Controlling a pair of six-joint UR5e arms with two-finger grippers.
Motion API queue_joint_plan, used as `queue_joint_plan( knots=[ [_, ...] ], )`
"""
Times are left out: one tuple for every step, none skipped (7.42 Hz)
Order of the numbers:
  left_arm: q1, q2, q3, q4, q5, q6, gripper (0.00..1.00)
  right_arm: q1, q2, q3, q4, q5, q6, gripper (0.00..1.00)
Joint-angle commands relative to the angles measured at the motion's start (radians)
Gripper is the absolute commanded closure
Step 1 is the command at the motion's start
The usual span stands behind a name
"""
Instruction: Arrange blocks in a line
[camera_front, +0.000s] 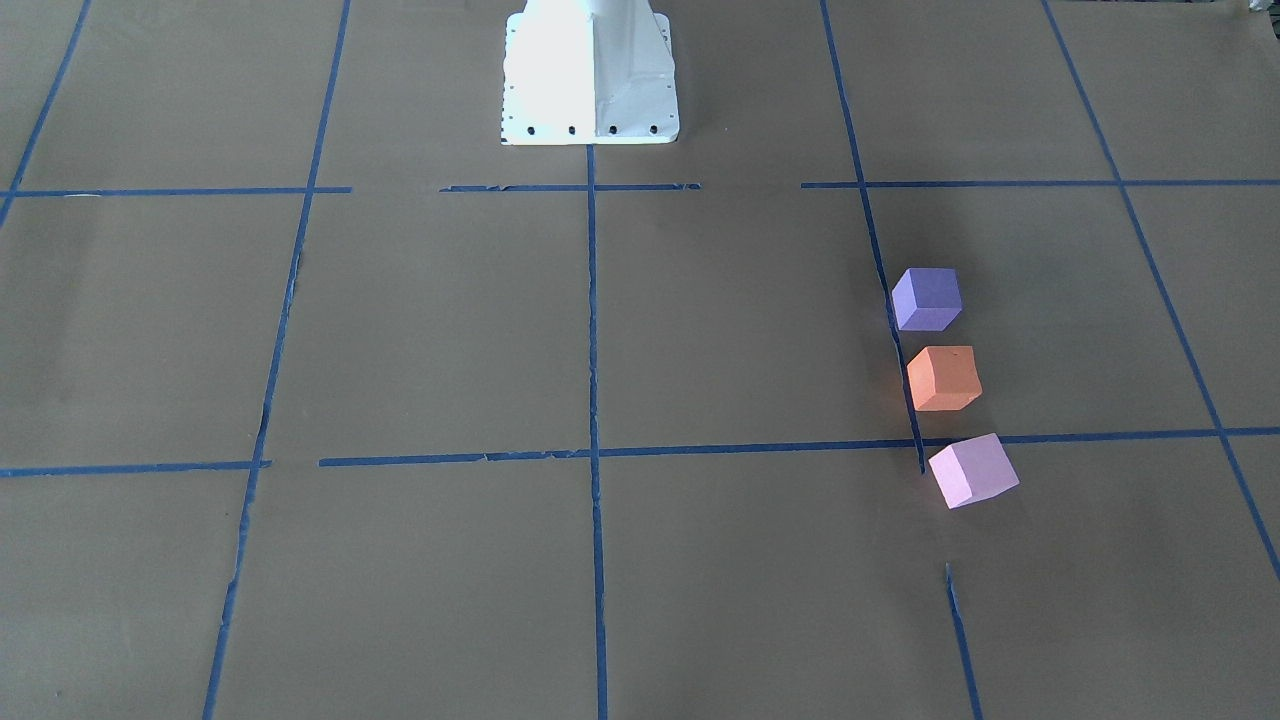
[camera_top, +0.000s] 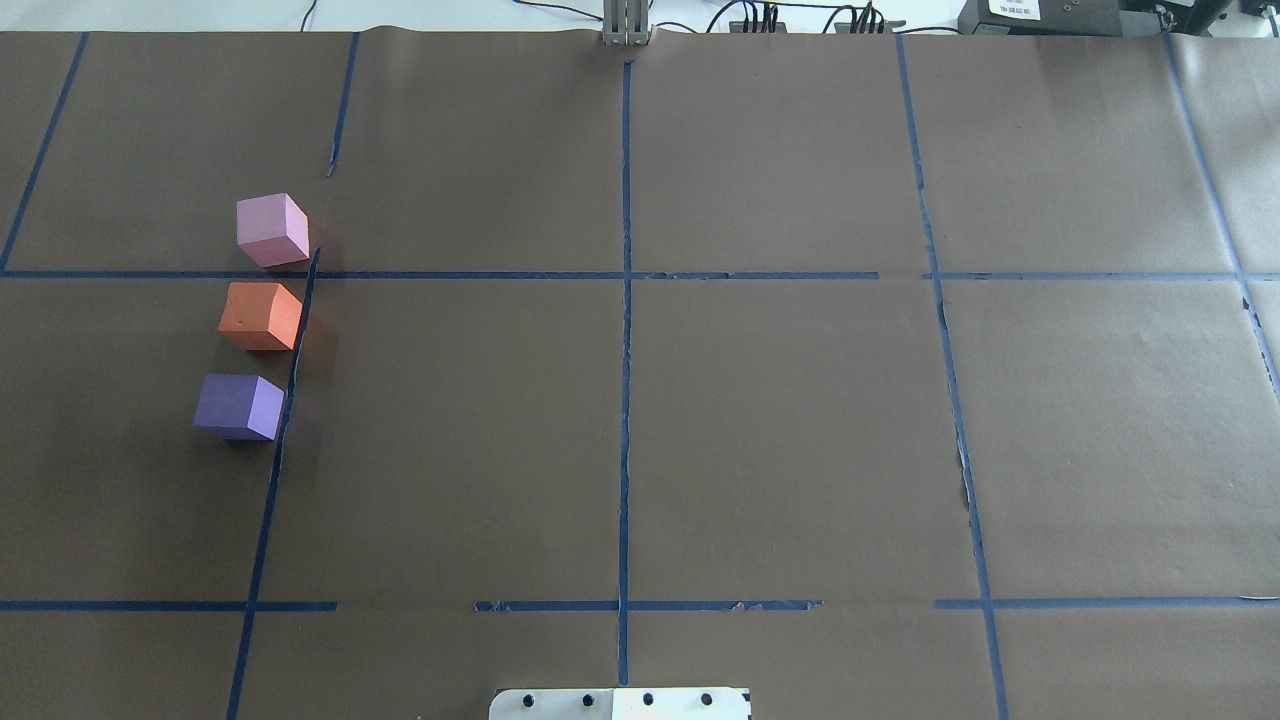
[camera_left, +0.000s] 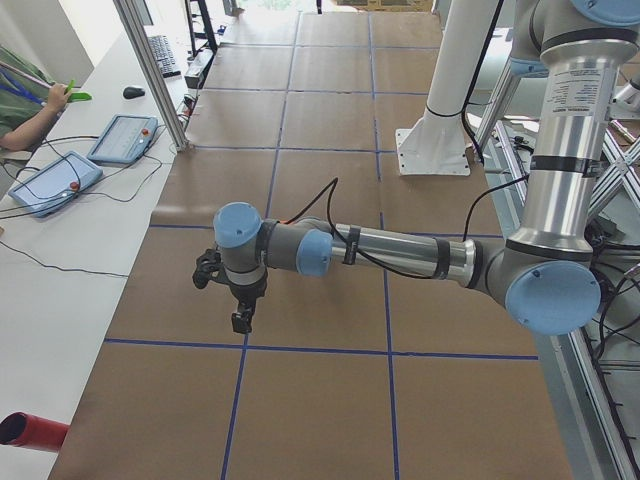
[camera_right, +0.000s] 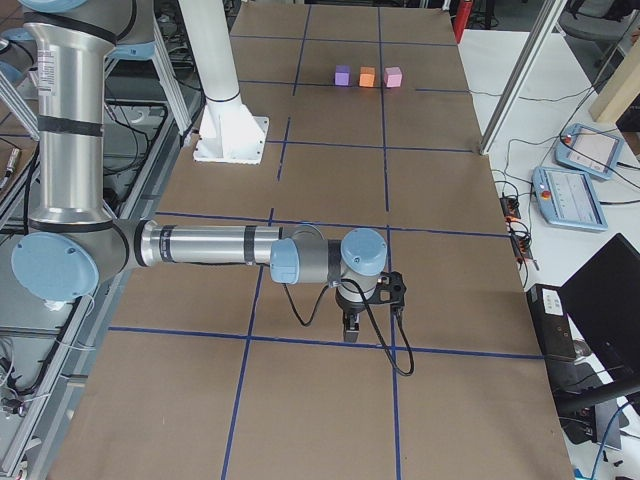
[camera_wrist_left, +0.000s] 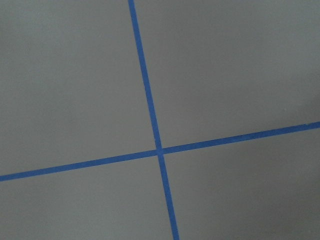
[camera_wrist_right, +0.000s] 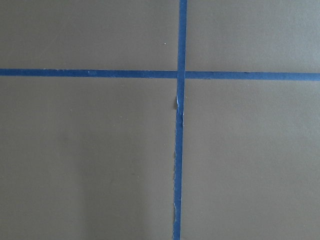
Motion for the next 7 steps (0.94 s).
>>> queue_joint_plan(
  knots=[
    [-0.002, 0.020, 0.028, -0.031, -0.026, -0.094, 0.00, 0.001, 0.000, 0.000, 0.000, 0.001, 0.000, 0.00],
    [-0.002, 0.020, 0.029, -0.030, -0.021, -0.121, 0.00, 0.001, 0.000, 0.000, 0.000, 0.001, 0.000, 0.00],
    [-0.002, 0.022, 0.029, -0.028, -0.020, -0.123, 0.00, 0.001, 0.000, 0.000, 0.000, 0.001, 0.000, 0.00],
    [-0.002, 0.022, 0.038, -0.025, -0.020, -0.144, 0.00, -0.001, 0.000, 0.000, 0.000, 0.001, 0.000, 0.00],
    [-0.002, 0.022, 0.038, -0.025, -0.020, -0.162, 0.00, 0.001, 0.000, 0.000, 0.000, 0.001, 0.000, 0.00],
    [-0.002, 0.022, 0.038, -0.028, -0.018, -0.158, 0.00, 0.001, 0.000, 0.000, 0.000, 0.001, 0.000, 0.00],
    [-0.002, 0.022, 0.040, -0.028, -0.018, -0.155, 0.00, -0.001, 0.000, 0.000, 0.000, 0.001, 0.000, 0.00]
  ],
)
